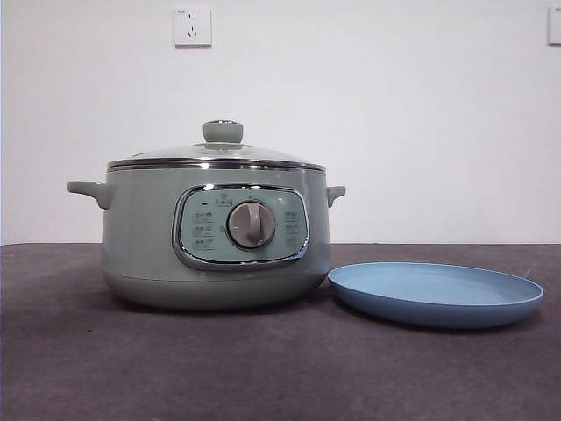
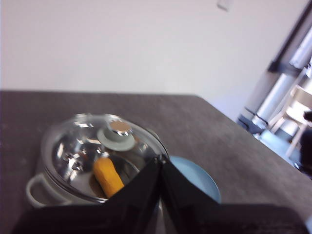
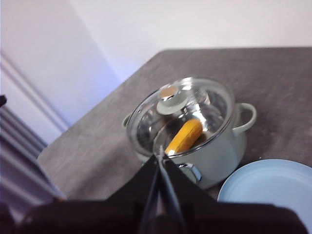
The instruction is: Take the corn out from the steamer,put the corn on the plate,close the lid
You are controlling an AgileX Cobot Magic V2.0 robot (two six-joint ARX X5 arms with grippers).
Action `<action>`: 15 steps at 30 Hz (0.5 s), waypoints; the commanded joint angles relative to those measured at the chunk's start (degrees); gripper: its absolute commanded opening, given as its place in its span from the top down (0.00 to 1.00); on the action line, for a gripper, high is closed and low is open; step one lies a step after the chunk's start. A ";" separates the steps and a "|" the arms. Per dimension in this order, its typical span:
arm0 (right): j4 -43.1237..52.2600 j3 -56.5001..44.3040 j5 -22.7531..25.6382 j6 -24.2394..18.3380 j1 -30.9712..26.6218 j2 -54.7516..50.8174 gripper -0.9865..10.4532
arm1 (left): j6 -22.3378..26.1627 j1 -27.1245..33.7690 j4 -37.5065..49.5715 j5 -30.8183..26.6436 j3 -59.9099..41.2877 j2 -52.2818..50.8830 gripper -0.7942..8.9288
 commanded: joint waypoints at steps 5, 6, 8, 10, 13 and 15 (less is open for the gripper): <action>-15.43 10.36 -0.37 -10.47 1.42 7.74 0.92 | 8.13 0.11 -12.83 1.86 8.61 7.17 0.92; -16.61 10.75 -0.37 -10.88 1.55 8.28 0.92 | 9.14 0.11 -14.49 1.84 9.51 8.00 0.92; -17.66 10.95 -0.26 -10.88 1.86 8.92 0.92 | 10.51 0.11 -16.76 1.66 10.67 9.27 0.93; -17.73 10.95 -0.20 -10.88 2.03 9.25 0.92 | 10.93 0.11 -17.92 1.51 11.21 10.19 0.93; -17.55 10.95 -0.22 -10.84 2.16 9.25 0.91 | 10.82 0.11 -17.99 1.53 11.21 10.58 0.92; -17.42 10.95 -0.22 -10.84 2.16 9.25 0.89 | 10.75 0.11 -18.03 1.53 11.21 10.78 0.90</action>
